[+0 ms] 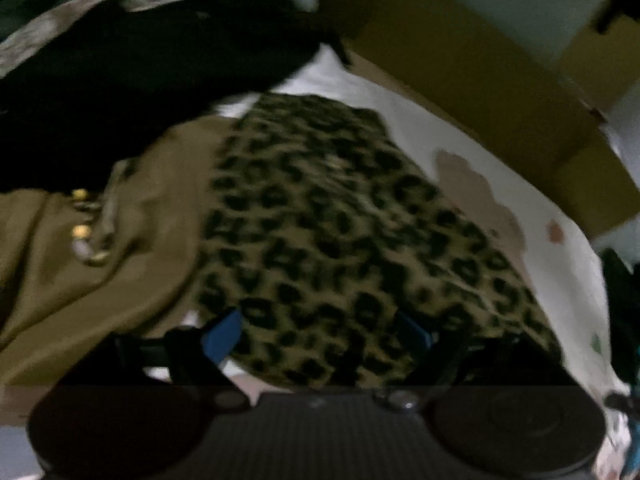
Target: Fold clothes
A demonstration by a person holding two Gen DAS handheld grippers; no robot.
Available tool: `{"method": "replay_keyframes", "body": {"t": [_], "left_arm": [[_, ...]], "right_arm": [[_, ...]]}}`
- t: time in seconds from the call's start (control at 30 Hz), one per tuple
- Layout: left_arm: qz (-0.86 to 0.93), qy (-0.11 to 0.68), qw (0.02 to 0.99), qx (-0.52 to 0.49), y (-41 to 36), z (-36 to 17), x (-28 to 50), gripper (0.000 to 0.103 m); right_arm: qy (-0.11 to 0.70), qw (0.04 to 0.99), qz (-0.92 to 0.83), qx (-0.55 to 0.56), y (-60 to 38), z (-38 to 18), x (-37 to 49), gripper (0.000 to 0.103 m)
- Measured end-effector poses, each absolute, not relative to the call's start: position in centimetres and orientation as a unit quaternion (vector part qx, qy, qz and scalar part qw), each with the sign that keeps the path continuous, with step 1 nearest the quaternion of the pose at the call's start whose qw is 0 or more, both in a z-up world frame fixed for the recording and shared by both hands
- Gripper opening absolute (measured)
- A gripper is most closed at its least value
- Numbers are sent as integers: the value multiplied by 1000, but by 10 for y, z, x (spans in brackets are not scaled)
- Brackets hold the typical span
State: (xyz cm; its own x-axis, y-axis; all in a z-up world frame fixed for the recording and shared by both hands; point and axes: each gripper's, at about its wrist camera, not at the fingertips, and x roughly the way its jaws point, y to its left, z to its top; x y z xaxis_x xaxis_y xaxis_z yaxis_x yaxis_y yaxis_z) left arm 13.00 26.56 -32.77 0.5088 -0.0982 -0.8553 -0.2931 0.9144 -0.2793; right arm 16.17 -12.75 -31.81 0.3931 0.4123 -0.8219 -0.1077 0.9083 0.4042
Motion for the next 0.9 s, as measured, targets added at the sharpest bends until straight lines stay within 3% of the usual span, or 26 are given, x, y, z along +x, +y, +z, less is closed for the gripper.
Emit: {"method": "replay_keyframes", "body": {"t": [0.3, 0.43, 0.5, 0.53, 0.57, 0.6, 0.63, 0.9], "left_arm": [[93, 495, 830, -240, 298, -362, 131, 88], [80, 482, 825, -284, 306, -372, 133, 86], [64, 479, 828, -283, 305, -372, 135, 73], [59, 479, 829, -283, 305, -372, 137, 60], [58, 479, 828, -285, 304, -371, 138, 39], [53, 478, 829, -287, 304, -369, 138, 27], [45, 475, 832, -283, 303, -366, 138, 7], [-5, 441, 864, -244, 286, -321, 136, 3]], "right_arm": [[512, 839, 151, 106, -112, -314, 156, 13], [497, 846, 150, 118, -110, -308, 156, 36], [494, 849, 146, 120, -109, -305, 158, 41], [498, 845, 149, 126, -108, -304, 160, 42], [502, 841, 152, 131, -107, -303, 162, 42], [504, 839, 155, 134, -107, -301, 163, 42], [503, 839, 158, 133, -105, -299, 164, 42], [494, 841, 183, 119, -94, -287, 163, 42]]}}
